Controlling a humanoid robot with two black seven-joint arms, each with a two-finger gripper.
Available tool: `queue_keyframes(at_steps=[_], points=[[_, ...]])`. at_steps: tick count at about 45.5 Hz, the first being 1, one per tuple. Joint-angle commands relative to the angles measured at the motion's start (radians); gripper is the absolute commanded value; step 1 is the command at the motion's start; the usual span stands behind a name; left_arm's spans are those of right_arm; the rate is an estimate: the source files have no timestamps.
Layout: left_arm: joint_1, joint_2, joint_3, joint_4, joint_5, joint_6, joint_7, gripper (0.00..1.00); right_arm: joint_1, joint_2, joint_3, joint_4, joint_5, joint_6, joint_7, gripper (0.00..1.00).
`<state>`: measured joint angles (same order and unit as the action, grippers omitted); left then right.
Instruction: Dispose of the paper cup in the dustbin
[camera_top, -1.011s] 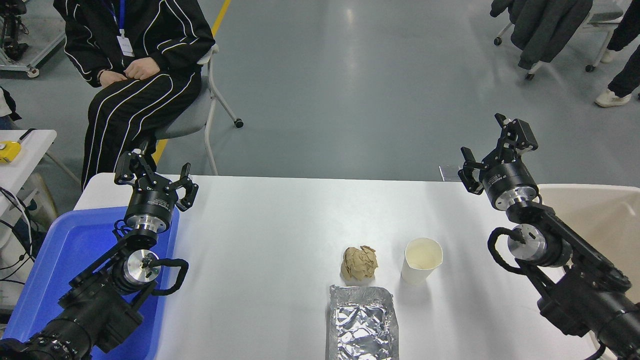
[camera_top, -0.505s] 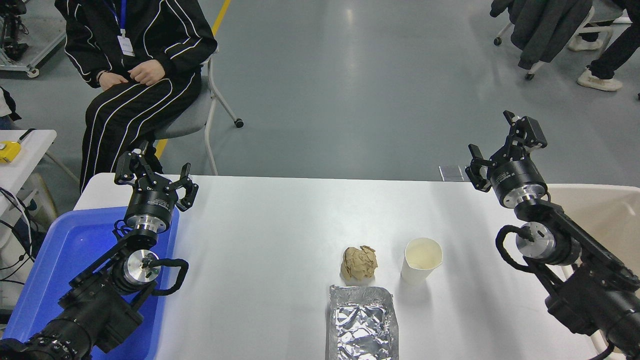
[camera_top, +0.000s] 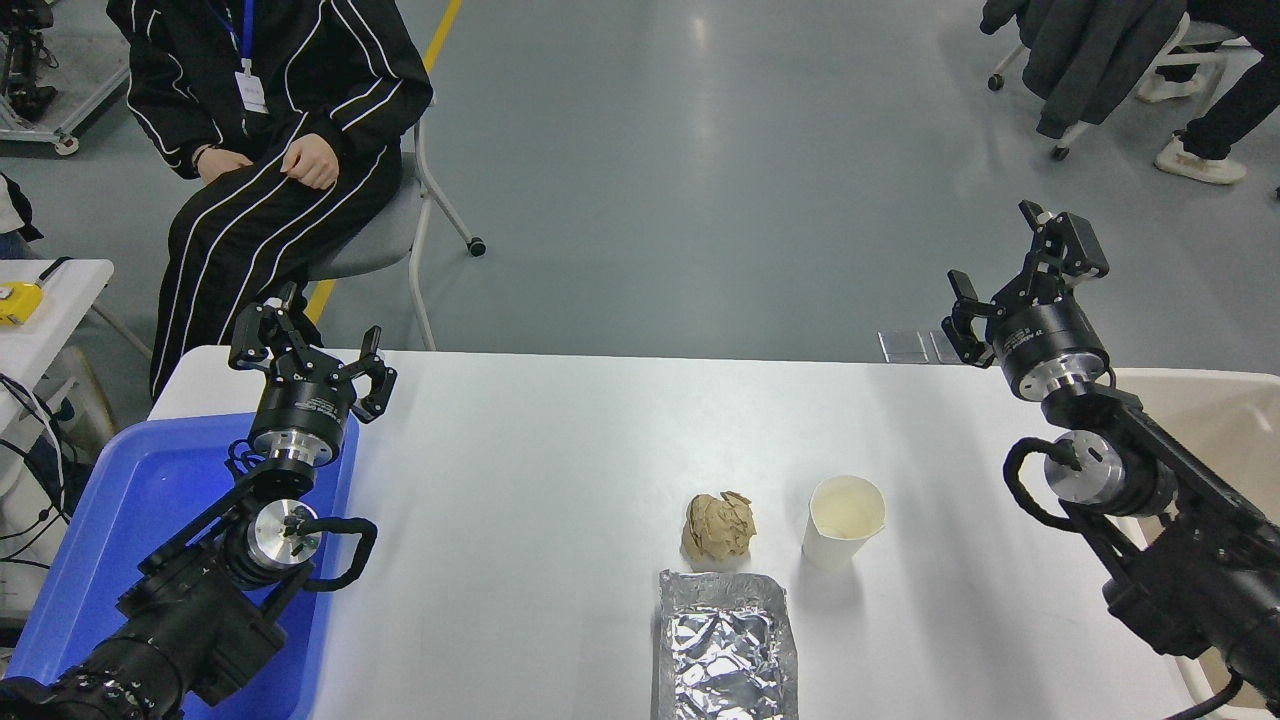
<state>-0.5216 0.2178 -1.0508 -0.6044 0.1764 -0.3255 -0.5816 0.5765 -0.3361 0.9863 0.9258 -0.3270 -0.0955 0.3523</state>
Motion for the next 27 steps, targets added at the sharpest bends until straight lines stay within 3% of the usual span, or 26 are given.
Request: queue_keyframes(at_steps=[1,18,27], points=[[0.000,0.000,0.000,0.000,0.000,0.000,0.000,1.00,-0.015,-0.011,-0.005,-0.004,0.005,-0.007,-0.003,1.00],[0.000,0.000,0.000,0.000,0.000,0.000,0.000,1.00,0.052,-0.078,-0.038,-0.002,0.005,-0.009,-0.006,1.00],[0.000,0.000,0.000,0.000,0.000,0.000,0.000,1.00,0.238,-0.265,-0.444,-0.004,0.008,-0.010,-0.007,1.00]])
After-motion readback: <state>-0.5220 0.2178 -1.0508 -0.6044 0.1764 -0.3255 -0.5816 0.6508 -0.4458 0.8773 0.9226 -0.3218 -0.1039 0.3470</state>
